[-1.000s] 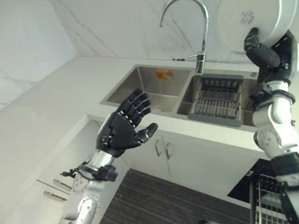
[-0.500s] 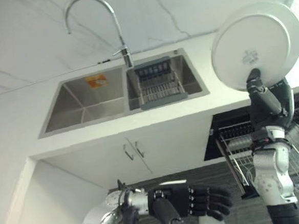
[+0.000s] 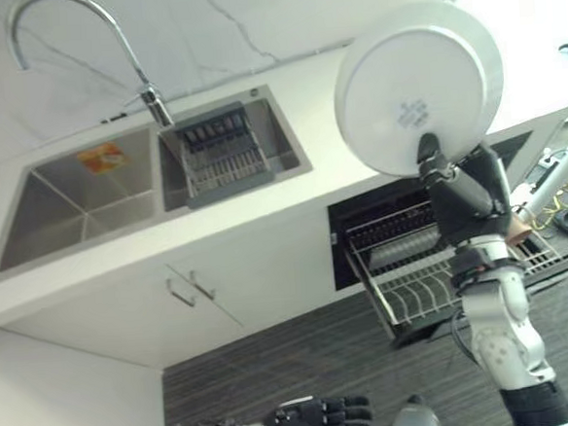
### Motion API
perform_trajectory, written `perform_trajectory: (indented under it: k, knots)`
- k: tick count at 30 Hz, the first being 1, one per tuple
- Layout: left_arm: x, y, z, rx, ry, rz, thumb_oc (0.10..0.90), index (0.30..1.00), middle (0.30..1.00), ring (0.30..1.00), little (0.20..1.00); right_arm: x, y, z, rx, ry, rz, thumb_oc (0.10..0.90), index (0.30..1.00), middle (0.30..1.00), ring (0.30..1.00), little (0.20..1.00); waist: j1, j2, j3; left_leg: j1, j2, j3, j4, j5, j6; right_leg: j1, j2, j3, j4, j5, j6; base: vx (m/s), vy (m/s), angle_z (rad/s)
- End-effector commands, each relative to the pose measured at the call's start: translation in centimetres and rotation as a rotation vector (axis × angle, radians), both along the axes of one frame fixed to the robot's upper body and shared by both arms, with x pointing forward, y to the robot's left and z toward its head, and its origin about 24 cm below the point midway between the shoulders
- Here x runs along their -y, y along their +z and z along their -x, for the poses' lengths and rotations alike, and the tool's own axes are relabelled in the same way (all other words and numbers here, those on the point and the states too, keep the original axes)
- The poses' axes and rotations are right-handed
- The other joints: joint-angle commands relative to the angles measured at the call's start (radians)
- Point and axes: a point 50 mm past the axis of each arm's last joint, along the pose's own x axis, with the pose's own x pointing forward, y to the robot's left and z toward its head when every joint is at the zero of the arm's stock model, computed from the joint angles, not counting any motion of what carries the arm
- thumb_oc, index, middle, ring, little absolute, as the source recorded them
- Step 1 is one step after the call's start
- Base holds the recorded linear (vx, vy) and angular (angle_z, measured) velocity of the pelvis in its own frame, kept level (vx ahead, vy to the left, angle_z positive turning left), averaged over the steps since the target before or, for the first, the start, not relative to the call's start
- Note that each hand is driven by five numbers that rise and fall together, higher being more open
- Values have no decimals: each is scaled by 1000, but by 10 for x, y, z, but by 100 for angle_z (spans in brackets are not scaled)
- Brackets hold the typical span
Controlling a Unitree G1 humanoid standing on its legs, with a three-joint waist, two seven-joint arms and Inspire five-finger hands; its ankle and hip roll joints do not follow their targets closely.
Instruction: Place the dishes in the dishwasher.
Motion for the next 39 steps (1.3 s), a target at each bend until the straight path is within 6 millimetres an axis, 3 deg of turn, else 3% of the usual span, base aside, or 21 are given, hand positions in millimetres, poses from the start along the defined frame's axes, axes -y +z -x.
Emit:
perform_trajectory:
  k: [1,3,6,9,11,13,16,20,23,24,31,35,39]
  knots:
    - [-30,7,-22,123,177,-275,800,900,900,900,900,11,62,20,303,-76,-34,400,300,300,300,300,-25,-42,-46,32,-83,-34,86,-249,84,-25,16,34,40,-27,-1,-33,-387,18]
    - [-38,-5,-13,60,283,-317,800,900,900,900,900,15,56,21,257,-105,4,400,300,300,300,300,-21,-46,-43,29,-55,-31,86,-221,61,-24,31,9,40,-42,-8,-11,-371,12]
    - [-50,-32,22,-121,541,-416,800,900,900,900,900,19,43,19,180,-94,64,400,300,300,300,300,-28,-53,-43,45,15,-12,86,-177,10,-16,69,-22,40,-75,-34,59,-377,13]
    - [-55,-46,47,-235,691,-461,800,900,900,900,900,27,39,22,164,-210,238,400,300,300,300,300,-29,-53,-39,43,47,-25,86,-150,-17,-2,88,-49,40,-92,-58,59,-241,20]
    - [-57,-50,59,-289,760,-473,800,900,900,900,900,31,44,24,191,-258,348,400,300,300,300,300,-31,-50,-34,40,67,-29,86,-136,-31,2,91,-70,40,-96,-67,13,-131,18]
    - [-65,-57,80,-378,853,-560,800,900,900,900,900,42,63,32,274,-453,632,400,300,300,300,300,-33,-45,-29,34,92,-35,86,-124,-50,6,93,-91,40,-106,-77,-2,-65,22]
    - [-70,-62,101,-490,905,-622,800,900,900,900,900,52,70,31,279,-589,843,400,300,300,300,300,-33,-35,-37,33,95,-40,86,-125,-65,9,83,-109,40,-112,-77,15,56,25]
    - [-71,-64,111,-532,887,-641,800,900,900,900,900,46,72,30,350,-716,1137,400,300,300,300,300,-21,-27,-43,32,88,-45,86,-134,-69,16,70,-124,40,-117,-69,13,67,15]
    - [-74,-64,112,-532,838,-666,800,900,900,900,900,35,71,25,521,-817,1568,400,300,300,300,300,11,-23,-50,29,75,-66,86,-142,-69,29,52,-144,40,-117,-54,32,71,13]
    - [-78,-63,112,-530,826,-676,800,900,900,900,900,39,72,21,504,-818,1611,400,300,300,300,300,19,-25,-53,28,72,-70,86,-145,-68,33,48,-150,40,-117,-50,27,49,19]
    - [-98,-57,110,-520,817,-696,800,900,900,900,900,67,37,-2,299,-787,1761,400,300,300,300,300,58,-27,-59,21,45,-97,86,-159,-58,39,23,-172,40,-108,-29,10,44,30]
    - [-105,-54,107,-503,822,-676,800,900,900,900,900,86,7,-10,160,-768,1827,400,300,300,300,300,82,-29,-56,17,33,-109,86,-162,-50,44,13,-186,40,-103,-23,-2,-5,1]
    - [-113,-50,104,-492,832,-691,800,900,900,900,900,100,-15,-14,35,-761,1810,400,300,300,300,300,95,-27,-51,14,26,-116,86,-160,-46,48,7,-194,40,-99,-19,13,-17,6]
